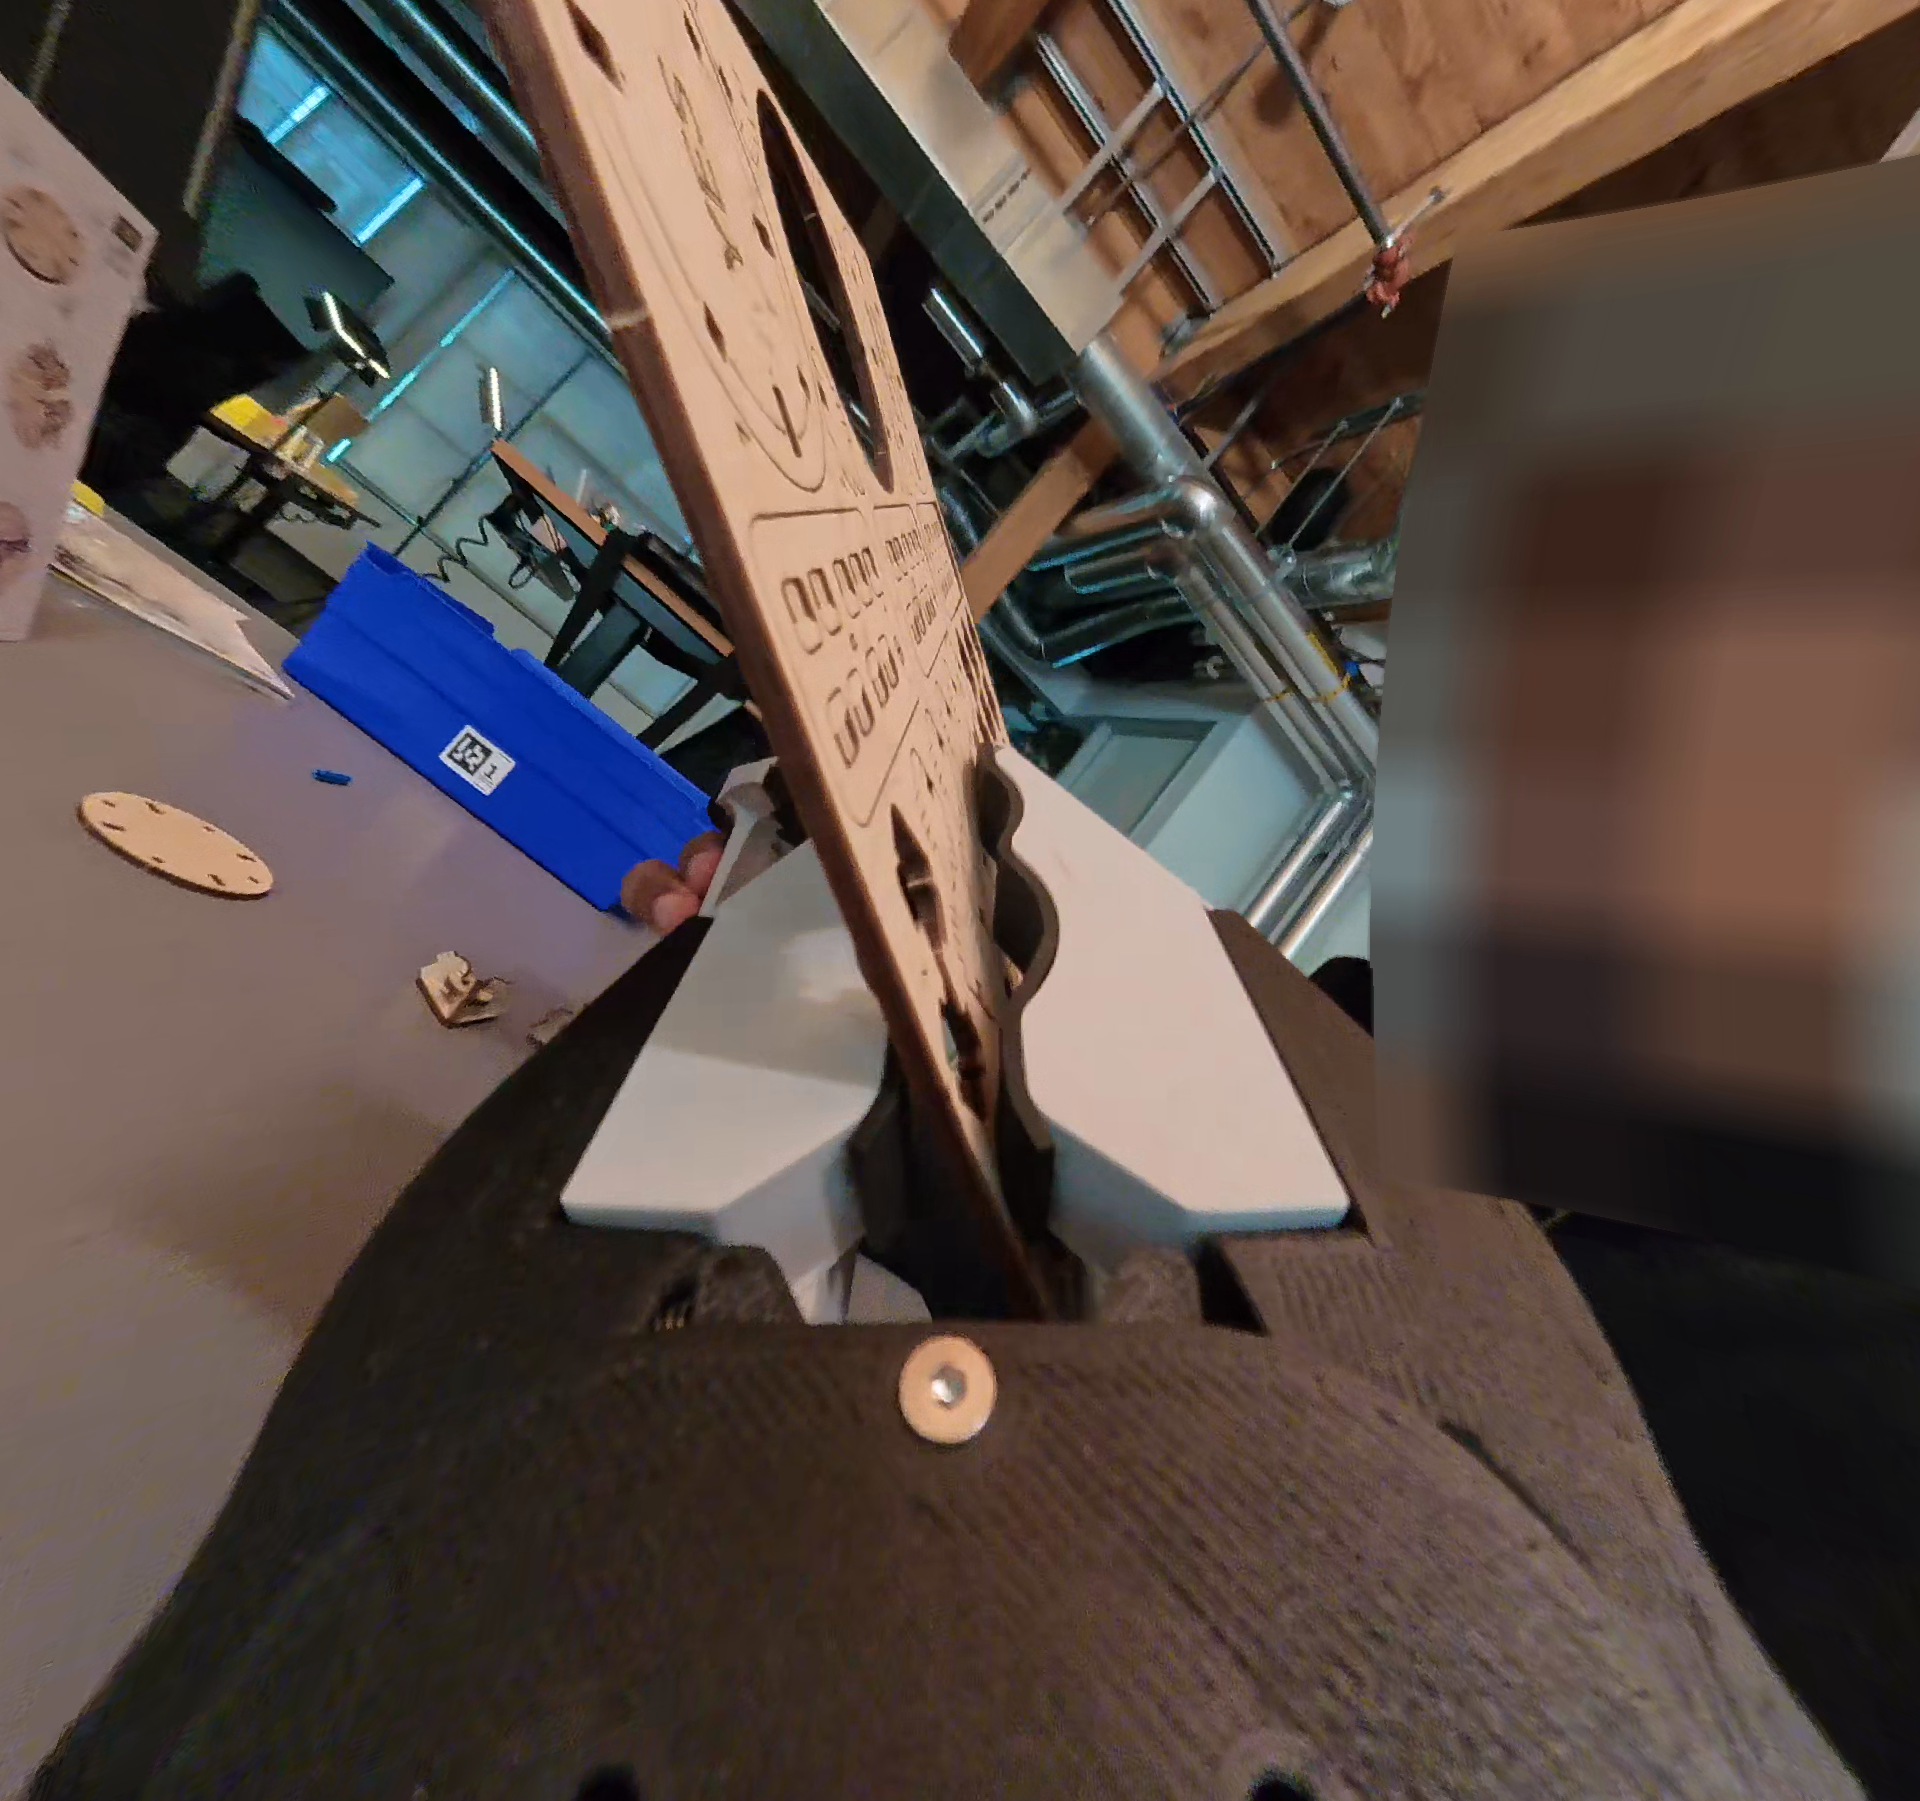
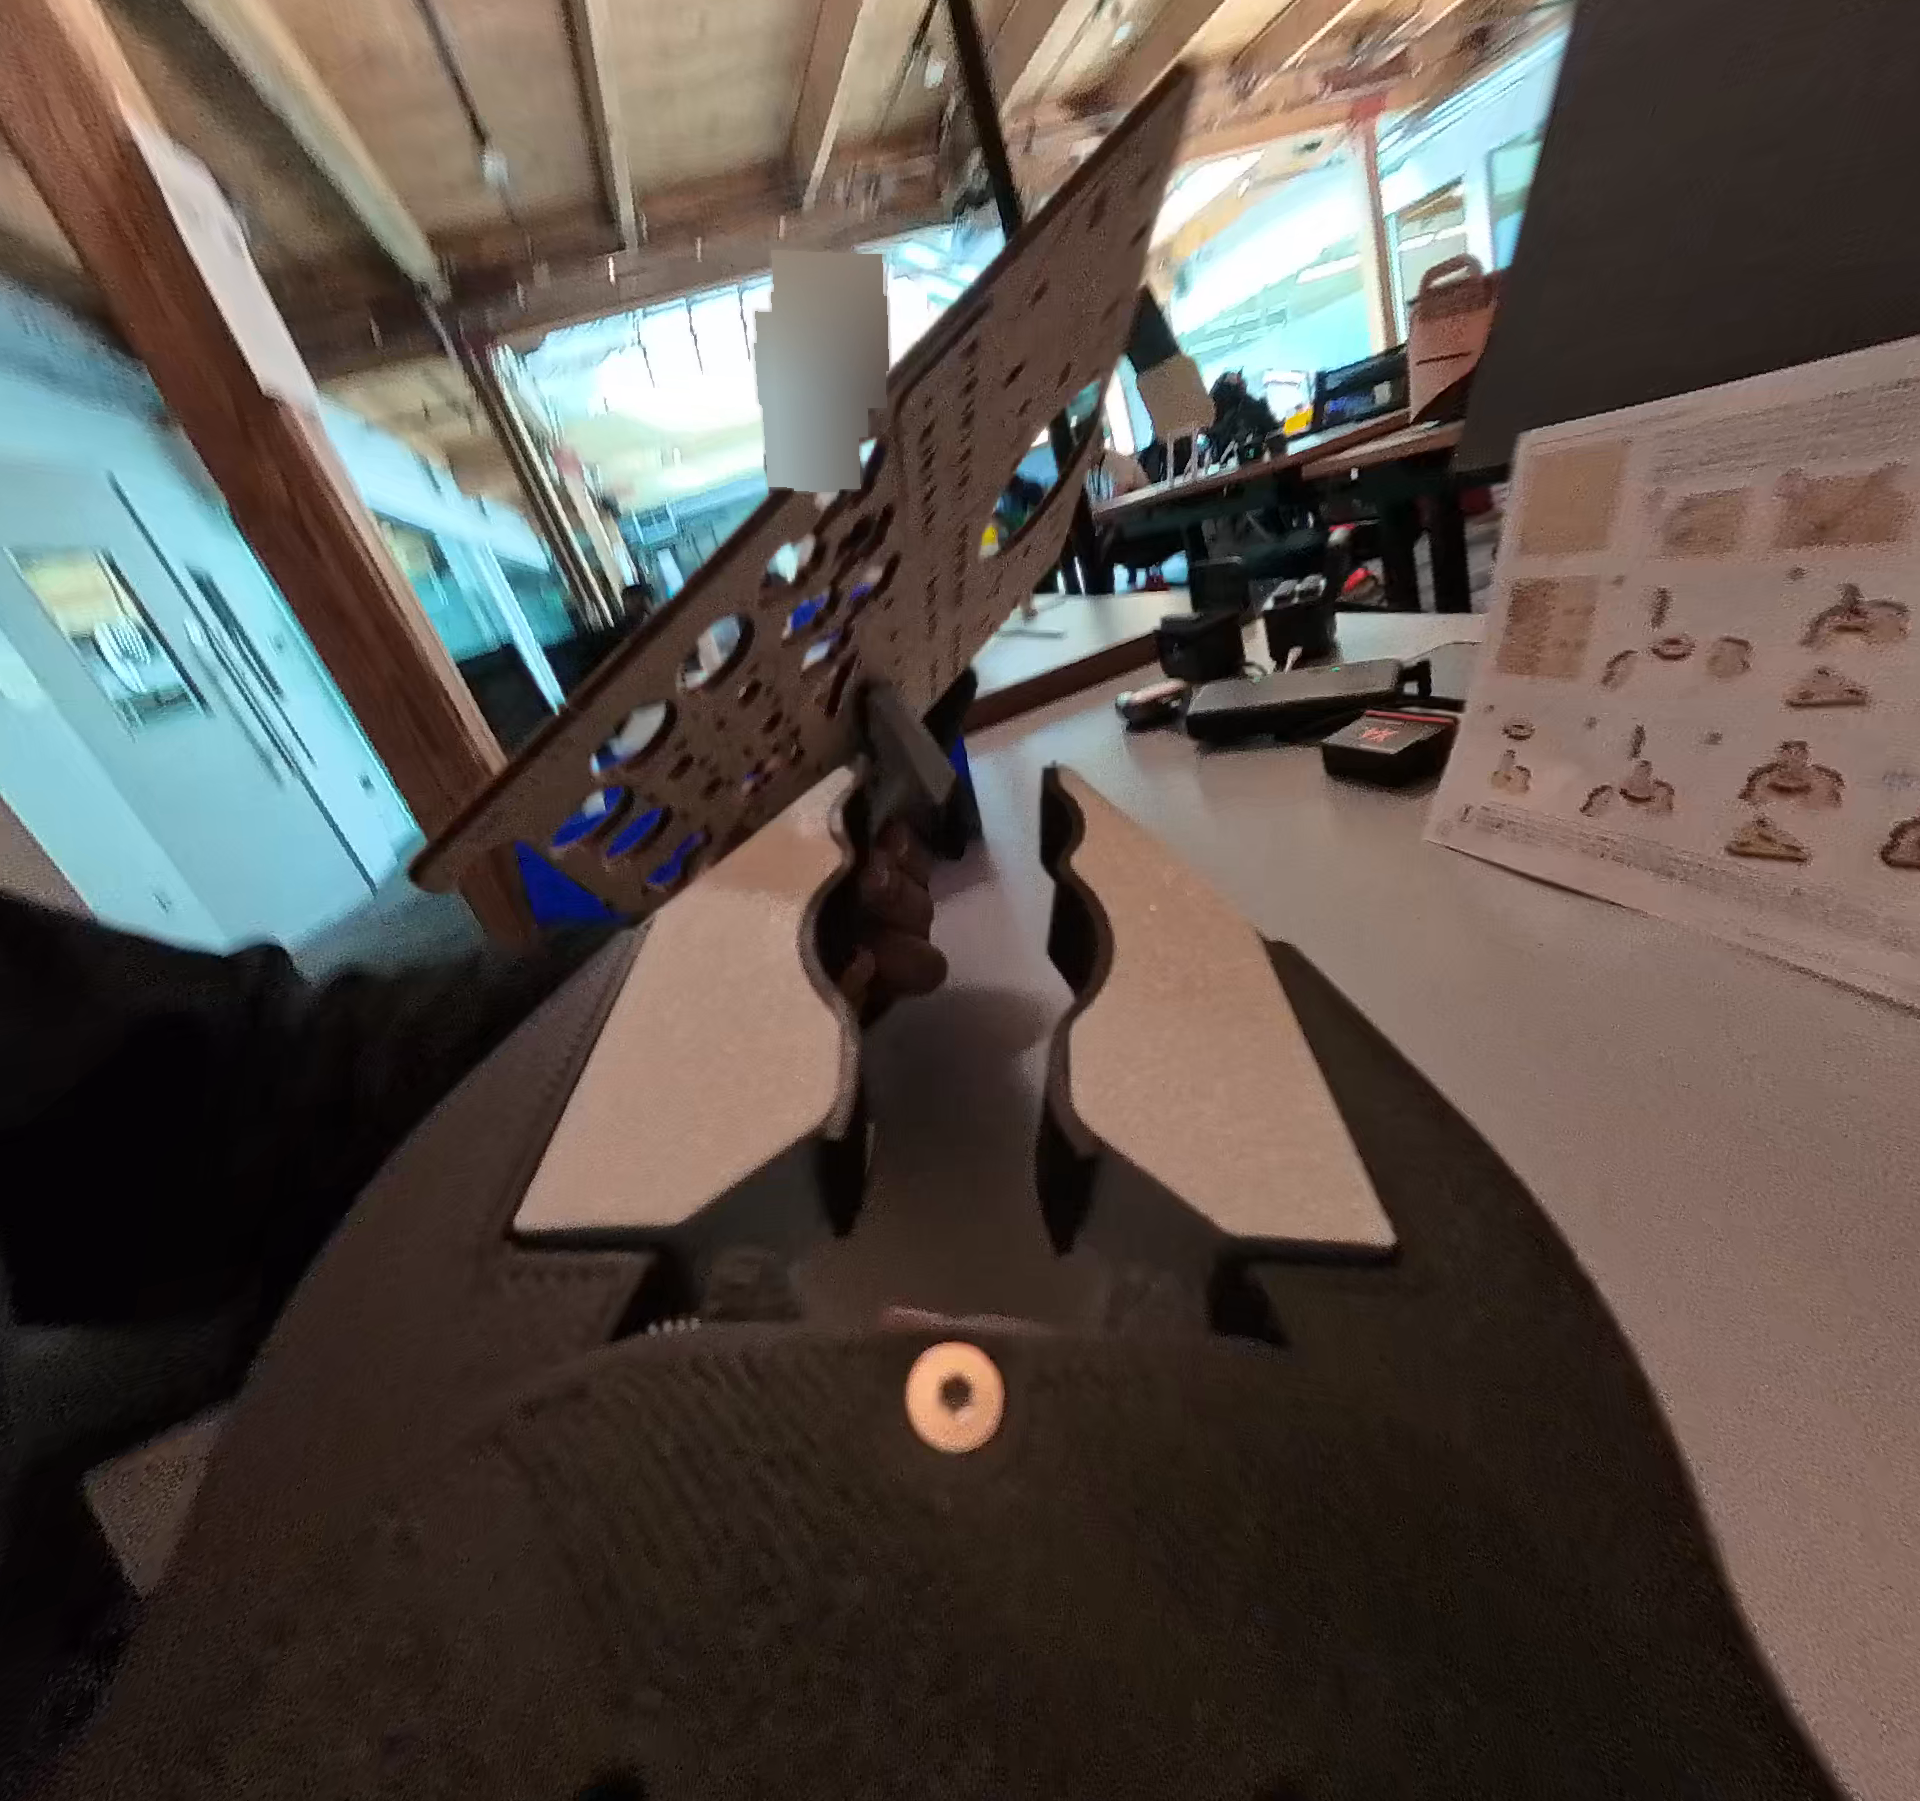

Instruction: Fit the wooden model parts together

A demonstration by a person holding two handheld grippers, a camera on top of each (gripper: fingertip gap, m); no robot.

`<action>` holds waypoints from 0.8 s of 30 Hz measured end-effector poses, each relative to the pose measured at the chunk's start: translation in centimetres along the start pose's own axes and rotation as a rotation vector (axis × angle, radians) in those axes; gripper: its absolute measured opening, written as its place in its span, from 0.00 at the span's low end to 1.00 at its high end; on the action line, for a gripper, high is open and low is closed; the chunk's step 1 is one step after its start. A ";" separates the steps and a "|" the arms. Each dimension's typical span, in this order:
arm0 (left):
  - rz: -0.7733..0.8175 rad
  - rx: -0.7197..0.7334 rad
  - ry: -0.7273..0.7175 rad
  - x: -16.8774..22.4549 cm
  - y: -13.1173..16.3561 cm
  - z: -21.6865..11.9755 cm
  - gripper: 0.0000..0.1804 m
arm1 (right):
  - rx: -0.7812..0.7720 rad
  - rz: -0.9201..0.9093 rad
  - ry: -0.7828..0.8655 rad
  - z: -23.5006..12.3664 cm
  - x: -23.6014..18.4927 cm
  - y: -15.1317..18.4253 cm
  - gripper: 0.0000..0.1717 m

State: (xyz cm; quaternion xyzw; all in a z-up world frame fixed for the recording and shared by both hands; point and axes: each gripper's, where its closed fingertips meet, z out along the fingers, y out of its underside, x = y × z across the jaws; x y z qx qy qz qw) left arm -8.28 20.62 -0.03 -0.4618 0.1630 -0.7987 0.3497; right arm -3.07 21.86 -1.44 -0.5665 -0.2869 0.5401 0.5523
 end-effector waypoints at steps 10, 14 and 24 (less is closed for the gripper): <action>-0.047 -0.203 0.061 1.0 3.7 1.6 0.02 | -0.037 -0.263 -0.115 1.0 -4.1 1.3 0.19; -0.082 -0.227 0.069 1.0 3.9 1.4 0.02 | -0.046 -0.307 -0.144 0.9 -4.7 1.5 0.16; -0.019 -0.249 0.019 0.3 3.8 1.0 0.02 | -0.124 -0.323 -0.182 1.0 -5.1 2.6 0.00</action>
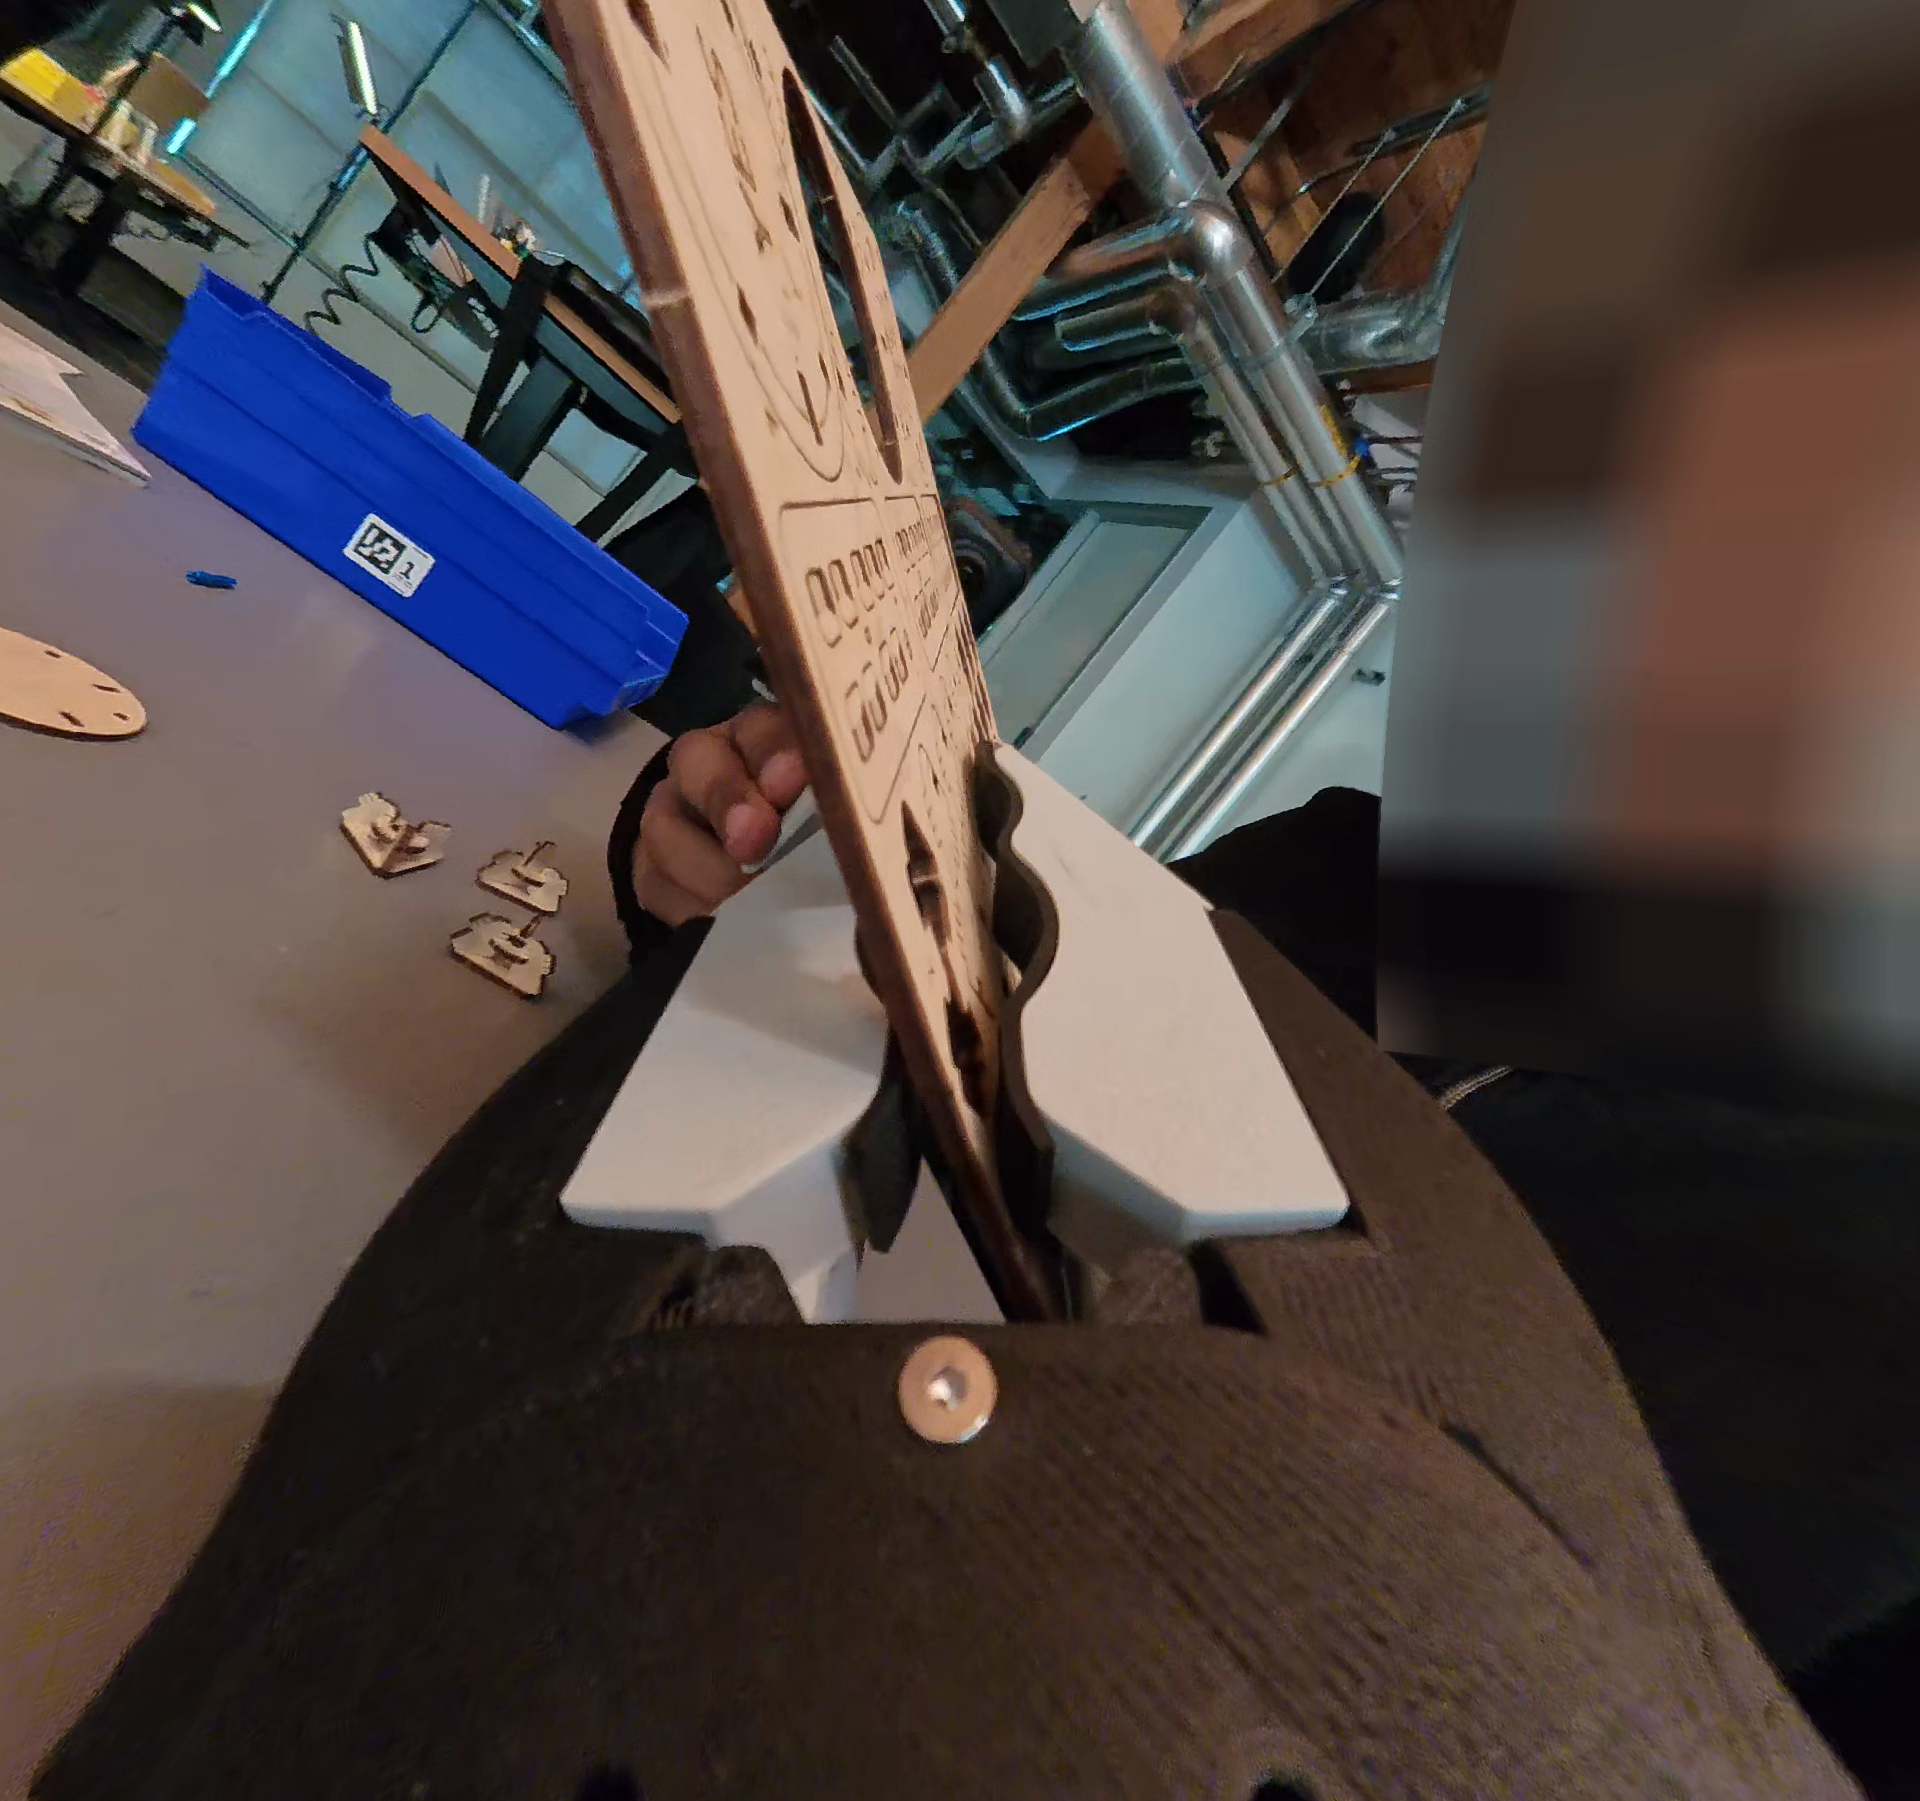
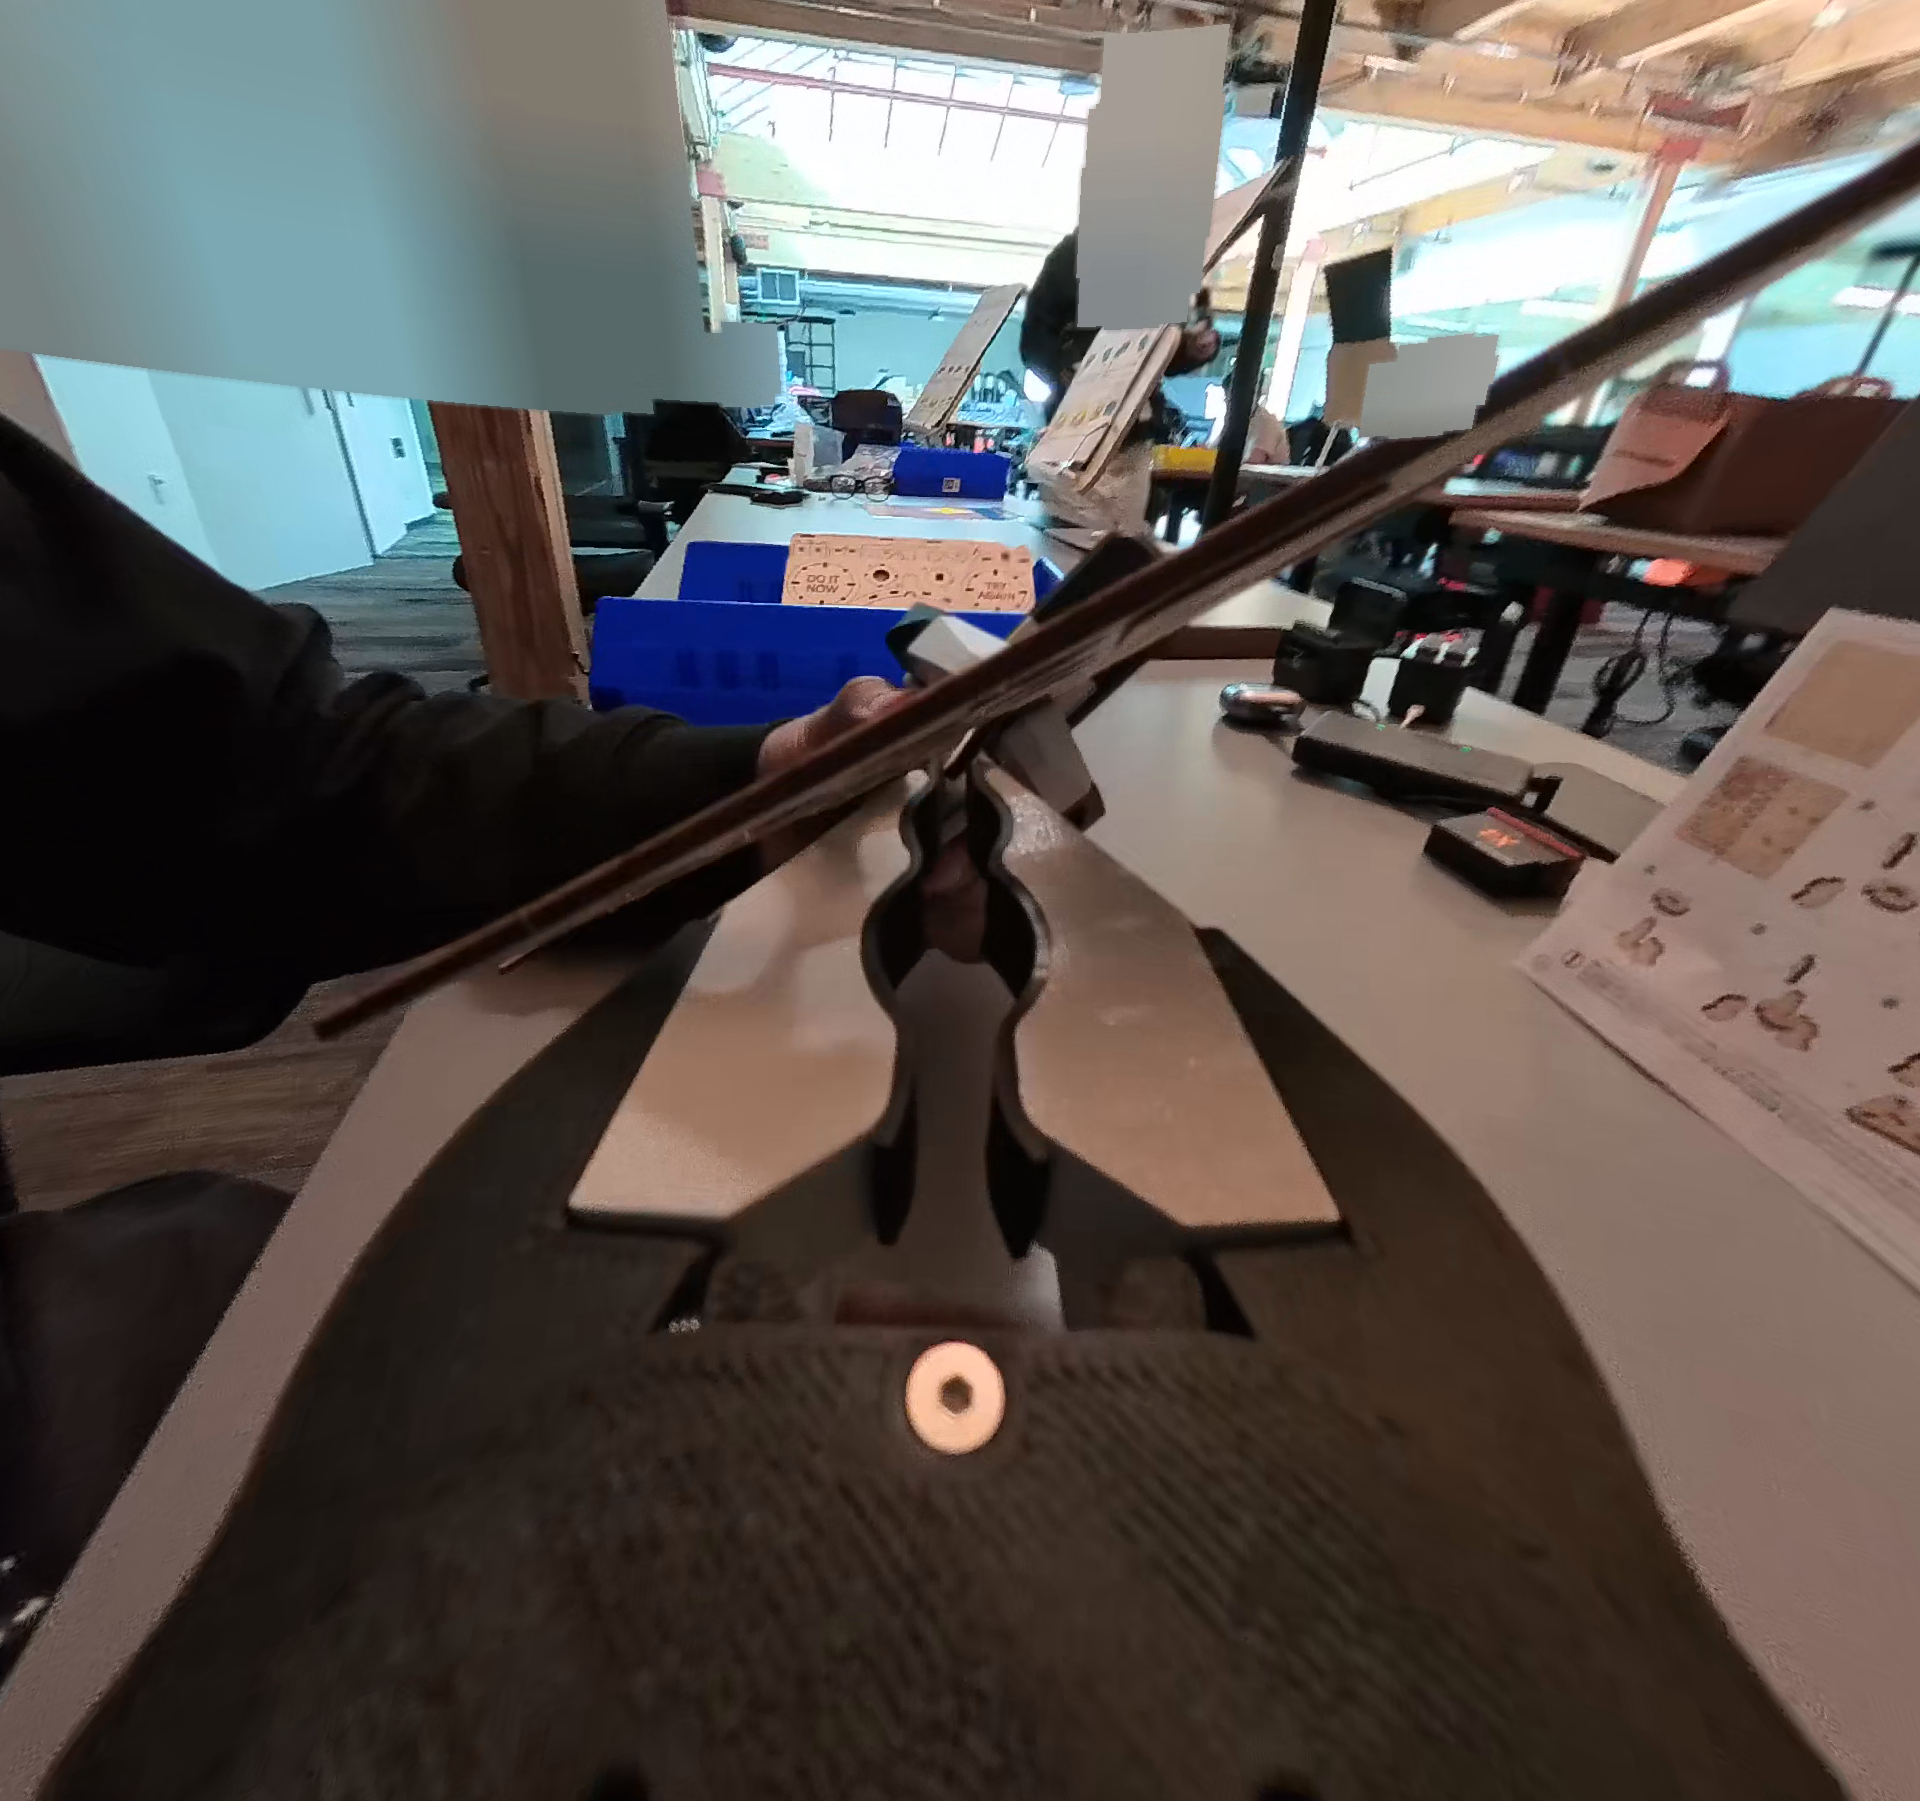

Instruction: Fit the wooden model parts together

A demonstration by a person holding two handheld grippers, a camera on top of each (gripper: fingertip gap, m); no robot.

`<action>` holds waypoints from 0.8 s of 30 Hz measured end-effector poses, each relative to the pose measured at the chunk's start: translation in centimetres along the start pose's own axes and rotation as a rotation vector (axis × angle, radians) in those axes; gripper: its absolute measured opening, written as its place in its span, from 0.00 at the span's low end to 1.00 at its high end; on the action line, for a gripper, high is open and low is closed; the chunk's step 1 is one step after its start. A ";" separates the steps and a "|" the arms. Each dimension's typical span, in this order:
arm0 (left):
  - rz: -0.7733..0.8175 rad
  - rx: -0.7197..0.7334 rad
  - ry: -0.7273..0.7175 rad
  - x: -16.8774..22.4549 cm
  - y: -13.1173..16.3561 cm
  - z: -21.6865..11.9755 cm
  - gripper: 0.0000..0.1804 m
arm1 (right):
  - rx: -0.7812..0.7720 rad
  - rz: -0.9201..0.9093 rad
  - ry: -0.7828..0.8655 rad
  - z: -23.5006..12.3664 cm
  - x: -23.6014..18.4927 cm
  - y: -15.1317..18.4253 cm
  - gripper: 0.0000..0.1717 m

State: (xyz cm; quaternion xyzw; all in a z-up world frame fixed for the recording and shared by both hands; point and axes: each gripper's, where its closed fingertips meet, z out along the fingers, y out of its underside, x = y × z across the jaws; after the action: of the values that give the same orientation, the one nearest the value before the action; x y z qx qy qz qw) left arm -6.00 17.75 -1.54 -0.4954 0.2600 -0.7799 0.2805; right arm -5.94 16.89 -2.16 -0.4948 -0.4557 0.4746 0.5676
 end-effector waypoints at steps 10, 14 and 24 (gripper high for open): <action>0.109 -0.046 -0.049 0.2 0.4 0.4 0.03 | -0.123 -0.029 0.207 -1.4 3.8 1.7 0.00; 0.089 0.005 -0.048 0.1 -0.6 -0.4 0.02 | 0.020 0.063 0.134 -1.5 2.8 -0.5 0.00; 0.010 0.027 -0.014 -0.2 -0.2 0.1 0.02 | 0.000 -0.042 0.096 -0.1 0.9 0.3 0.10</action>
State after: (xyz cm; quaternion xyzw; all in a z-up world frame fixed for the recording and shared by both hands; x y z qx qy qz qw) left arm -5.86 18.05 -1.53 -0.4955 0.2498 -0.7787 0.2929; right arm -5.76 17.81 -2.39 -0.5072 -0.4381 0.4385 0.5987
